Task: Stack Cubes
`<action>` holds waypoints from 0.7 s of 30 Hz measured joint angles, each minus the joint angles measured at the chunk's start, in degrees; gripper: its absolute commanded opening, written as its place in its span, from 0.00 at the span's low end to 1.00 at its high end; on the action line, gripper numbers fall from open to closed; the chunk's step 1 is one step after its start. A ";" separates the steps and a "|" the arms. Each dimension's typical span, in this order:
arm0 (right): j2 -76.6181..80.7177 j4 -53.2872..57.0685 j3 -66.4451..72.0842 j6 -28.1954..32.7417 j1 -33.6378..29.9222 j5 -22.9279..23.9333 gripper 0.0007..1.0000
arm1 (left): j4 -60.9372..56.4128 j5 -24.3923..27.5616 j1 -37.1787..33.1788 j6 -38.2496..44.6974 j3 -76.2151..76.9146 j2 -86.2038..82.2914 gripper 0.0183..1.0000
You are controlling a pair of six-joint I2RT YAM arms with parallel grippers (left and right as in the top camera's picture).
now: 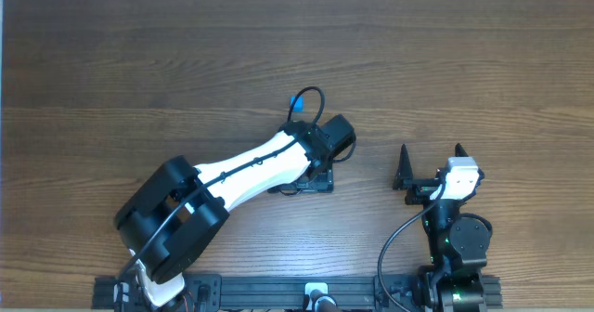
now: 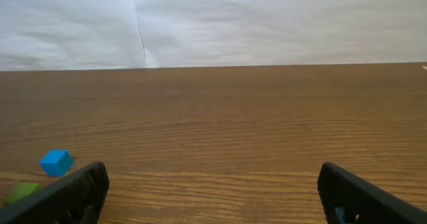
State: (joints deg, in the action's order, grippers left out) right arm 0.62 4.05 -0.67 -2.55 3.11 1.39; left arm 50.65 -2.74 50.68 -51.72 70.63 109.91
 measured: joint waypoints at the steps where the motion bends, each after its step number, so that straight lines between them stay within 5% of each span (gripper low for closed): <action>1: 0.00 0.00 0.00 0.02 0.00 0.00 0.99 | -0.15 0.00 0.00 -0.15 -0.33 0.00 0.79; 12: 0.00 0.00 0.00 0.00 0.00 0.00 0.99 | -0.55 0.42 0.00 -1.27 -1.07 0.00 0.29; 21: 0.00 0.00 0.00 0.00 0.00 0.00 0.99 | -0.57 0.46 -0.02 -1.62 -1.07 -0.07 0.15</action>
State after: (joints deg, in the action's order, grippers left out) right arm 0.62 4.05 -0.67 -2.55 3.11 1.39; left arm 50.09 -2.28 50.65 -53.34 69.56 109.84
